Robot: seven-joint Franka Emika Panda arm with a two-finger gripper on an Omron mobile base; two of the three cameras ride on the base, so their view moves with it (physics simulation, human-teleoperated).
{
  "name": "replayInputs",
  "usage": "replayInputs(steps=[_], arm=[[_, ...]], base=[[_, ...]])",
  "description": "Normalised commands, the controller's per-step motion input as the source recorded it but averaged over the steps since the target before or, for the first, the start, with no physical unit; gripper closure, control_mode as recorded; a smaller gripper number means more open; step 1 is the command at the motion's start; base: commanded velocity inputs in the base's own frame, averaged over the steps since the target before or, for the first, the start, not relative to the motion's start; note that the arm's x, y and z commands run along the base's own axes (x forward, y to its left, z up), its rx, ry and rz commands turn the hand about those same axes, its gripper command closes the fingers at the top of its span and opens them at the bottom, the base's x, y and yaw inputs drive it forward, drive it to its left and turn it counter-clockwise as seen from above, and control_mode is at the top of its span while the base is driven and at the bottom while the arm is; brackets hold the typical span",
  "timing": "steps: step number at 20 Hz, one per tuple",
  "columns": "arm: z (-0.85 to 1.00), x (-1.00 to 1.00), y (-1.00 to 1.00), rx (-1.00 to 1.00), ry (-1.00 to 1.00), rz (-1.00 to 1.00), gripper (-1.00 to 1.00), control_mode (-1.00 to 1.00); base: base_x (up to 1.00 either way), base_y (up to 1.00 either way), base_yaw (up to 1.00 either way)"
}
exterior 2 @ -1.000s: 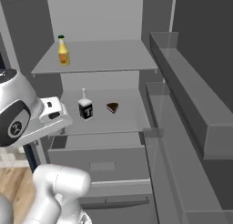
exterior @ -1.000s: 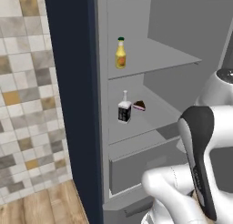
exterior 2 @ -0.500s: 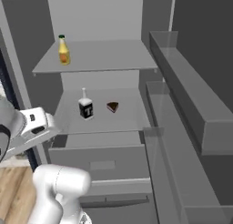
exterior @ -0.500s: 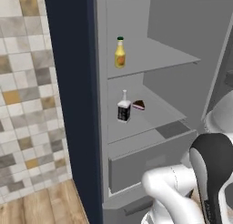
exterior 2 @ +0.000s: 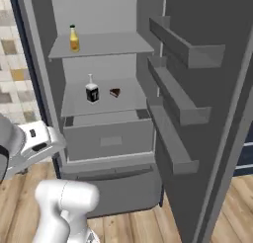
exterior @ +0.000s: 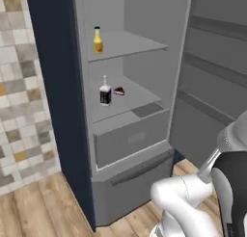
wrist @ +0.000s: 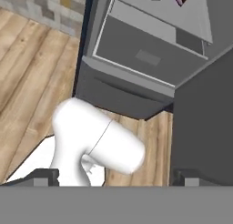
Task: Place the mustard and ketchup from the counter to the top shelf of the fridge. If the existing items in the fridge are on the top shelf, move them to other shelves.
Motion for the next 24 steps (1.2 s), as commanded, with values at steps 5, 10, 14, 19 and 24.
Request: replayInputs(steps=[5, 10, 14, 19, 24], arm=[[0.0, 0.0, 0.0, 0.0, 0.0, 0.0, -1.0, 1.0], [0.0, 0.0, 0.0, 0.0, 0.0, 0.0, -1.0, 1.0], [0.0, 0.0, 0.0, 0.0, 0.0, 0.0, -1.0, 1.0], [0.0, 0.0, 0.0, 0.0, 0.0, 0.0, -1.0, 1.0], [0.0, 0.0, 0.0, 0.0, 0.0, 0.0, -1.0, 1.0]], base=[[-0.89, 0.31, -0.83], [-0.29, 0.16, -0.96], [0.0, -0.06, -0.95], [0.0, -0.56, -0.8], [0.57, -0.81, -0.53]])
